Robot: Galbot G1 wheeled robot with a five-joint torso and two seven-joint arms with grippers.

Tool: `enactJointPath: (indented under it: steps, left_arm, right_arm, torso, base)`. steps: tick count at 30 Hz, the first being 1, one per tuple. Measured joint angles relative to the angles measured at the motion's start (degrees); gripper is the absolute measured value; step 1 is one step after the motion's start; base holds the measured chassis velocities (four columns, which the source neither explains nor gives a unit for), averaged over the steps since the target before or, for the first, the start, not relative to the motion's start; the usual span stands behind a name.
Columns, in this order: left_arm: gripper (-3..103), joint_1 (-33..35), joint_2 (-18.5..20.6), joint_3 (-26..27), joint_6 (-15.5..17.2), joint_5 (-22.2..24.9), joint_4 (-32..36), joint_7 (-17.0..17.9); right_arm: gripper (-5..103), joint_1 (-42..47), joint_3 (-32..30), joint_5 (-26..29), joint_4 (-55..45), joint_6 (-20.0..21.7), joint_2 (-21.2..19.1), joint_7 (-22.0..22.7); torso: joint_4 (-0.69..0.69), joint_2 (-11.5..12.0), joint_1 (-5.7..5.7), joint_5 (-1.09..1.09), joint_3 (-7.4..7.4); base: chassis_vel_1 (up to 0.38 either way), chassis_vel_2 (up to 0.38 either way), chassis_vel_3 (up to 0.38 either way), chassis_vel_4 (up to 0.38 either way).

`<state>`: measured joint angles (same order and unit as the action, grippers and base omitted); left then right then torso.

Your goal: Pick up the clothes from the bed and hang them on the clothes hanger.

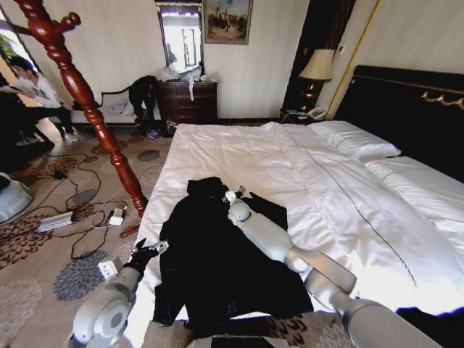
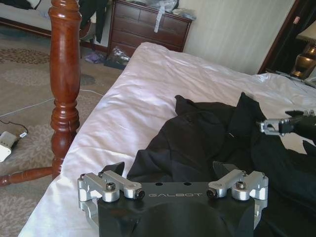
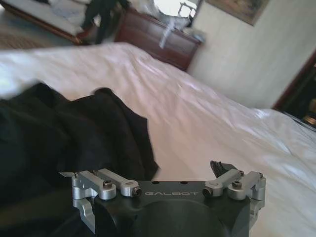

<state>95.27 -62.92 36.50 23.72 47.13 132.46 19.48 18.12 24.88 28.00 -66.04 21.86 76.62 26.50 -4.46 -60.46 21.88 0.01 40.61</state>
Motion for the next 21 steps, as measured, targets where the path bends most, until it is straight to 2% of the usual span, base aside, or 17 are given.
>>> enactJointPath:
  steps: [3,8,11,13,16,21]
  left_arm:
    - [100,0.0,-0.1,-0.1,0.0,-0.1,0.1,0.0]
    - [100,0.0,-0.1,-0.2,0.0,-0.3,0.1,0.0]
    - [100,-0.2,-0.2,-0.4,0.0,-0.4,-0.1,0.0]
    - [100,-0.3,-0.4,-0.4,0.0,-0.5,-0.2,0.0]
    - [100,-0.4,-0.4,-0.3,0.0,-0.5,-0.3,0.0]
    - [100,-0.6,-0.4,0.4,-0.2,-0.4,-0.5,0.0]
  right_arm:
    - [100,1.7,1.9,1.8,-7.0,2.0,-2.5,0.6]
    - [100,2.5,3.5,1.7,-6.9,3.4,-2.8,0.4]
    - [100,1.6,4.5,-0.4,-3.7,3.4,-2.0,-1.6]
    - [100,0.2,5.1,-3.3,0.0,2.9,-1.2,-5.2]
    - [100,-1.1,5.6,-3.8,1.5,3.2,-0.7,-7.3]
    - [100,-3.1,7.8,-4.1,1.0,6.1,-0.4,-9.9]
  torso:
    - [0.0,0.0,0.0,0.0,0.0]
    - [-0.01,0.0,0.0,0.0,0.0]
    - [-0.01,0.0,0.0,-0.01,0.0]
    - [0.0,0.0,0.0,-0.01,0.0]
    - [-0.02,0.0,0.0,-0.01,0.01]
    - [0.0,0.0,0.0,-0.02,0.0]
  base:
    - [0.0,0.0,0.0,0.0]
    - [0.0,0.0,0.0,0.0]
    - [0.0,0.0,0.0,0.0]
    - [0.0,0.0,0.0,0.0]
    - [0.0,0.0,0.0,0.0]
    - [0.0,0.0,0.0,0.0]
